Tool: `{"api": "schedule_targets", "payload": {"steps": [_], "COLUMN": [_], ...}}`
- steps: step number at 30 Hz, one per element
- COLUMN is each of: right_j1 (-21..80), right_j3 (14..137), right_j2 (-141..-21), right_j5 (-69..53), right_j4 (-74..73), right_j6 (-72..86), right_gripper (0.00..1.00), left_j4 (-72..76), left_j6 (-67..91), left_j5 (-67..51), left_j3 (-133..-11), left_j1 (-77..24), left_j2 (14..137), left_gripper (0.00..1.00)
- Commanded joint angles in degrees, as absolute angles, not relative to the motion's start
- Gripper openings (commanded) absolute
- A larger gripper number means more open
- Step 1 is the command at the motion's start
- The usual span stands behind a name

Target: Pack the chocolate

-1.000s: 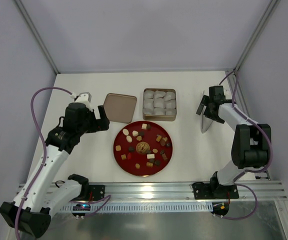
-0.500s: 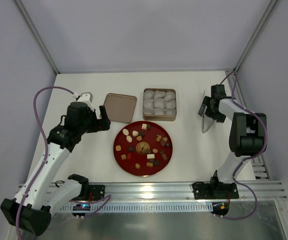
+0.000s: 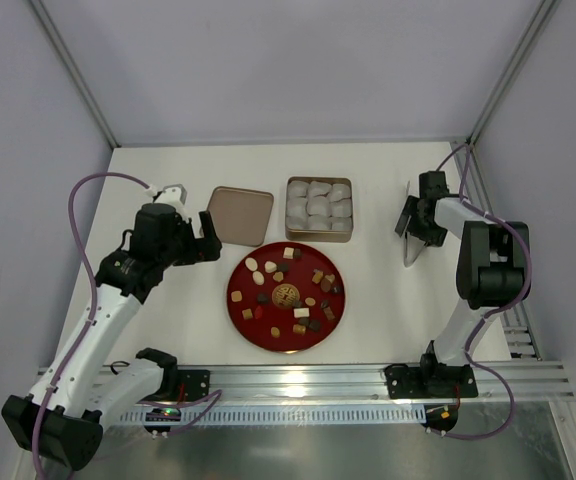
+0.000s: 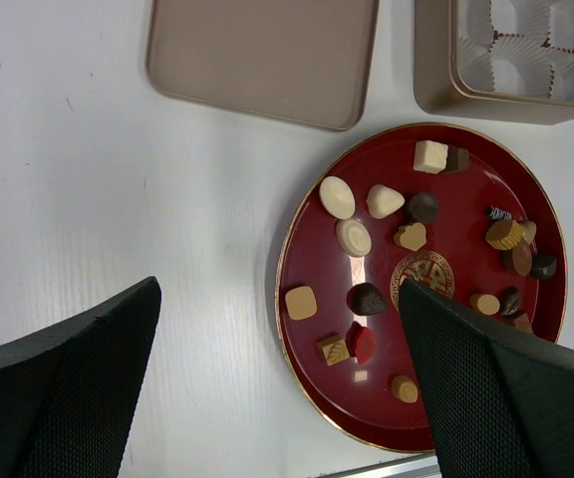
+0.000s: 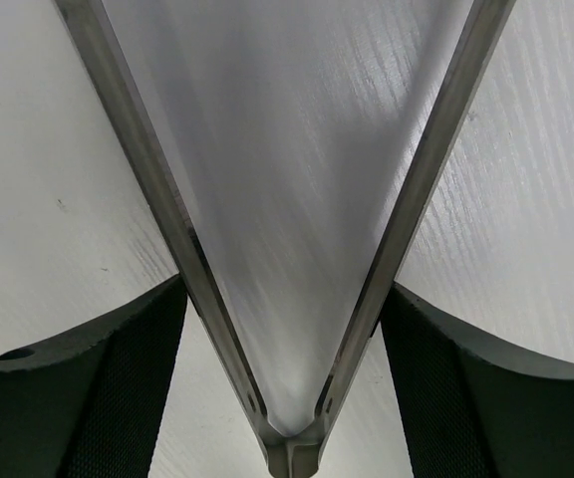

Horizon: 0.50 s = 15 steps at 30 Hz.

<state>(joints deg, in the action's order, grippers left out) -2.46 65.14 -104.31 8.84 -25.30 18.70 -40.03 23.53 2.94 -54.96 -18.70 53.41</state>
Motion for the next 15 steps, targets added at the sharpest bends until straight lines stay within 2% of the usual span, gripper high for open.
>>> {"api": "schedule_targets", "payload": {"steps": [1, 4, 5, 7, 9, 15], "right_j1": [-2.3, -2.3, -2.2, -2.1, -1.9, 0.0], "right_j3": [65.8, 66.2, 66.2, 66.3, 66.4, 67.8], "right_j2": [-104.9, -105.0, -105.1, -104.9, -104.2, -98.7], "right_j5": [9.2, 9.4, 9.4, 9.8, 9.9, 10.1], "right_j4": [-24.7, -25.0, -25.0, -25.0, -25.4, -27.9], "right_j6": [18.5, 18.0, 17.9, 17.8, 17.6, 17.1], "right_gripper": [0.77, 0.70, 0.63, 0.57, 0.53, 0.51], "left_j4": [-38.1, -38.1, -38.1, -38.1, -38.2, -38.5], "left_j6": [23.3, 23.3, 23.3, 23.4, 23.4, 23.4], "left_j5": [2.5, 2.5, 2.5, 2.5, 2.5, 2.5], "left_j3": [-55.3, -55.4, -55.3, -55.4, -55.3, -55.4], "left_j1": [-18.8, -18.8, -18.8, -18.8, -18.8, -18.9], "left_j2": [53.3, 53.5, 53.6, 53.6, 53.5, 53.8], "left_gripper": [1.00, 1.00, 1.00, 1.00, 1.00, 1.00]}}
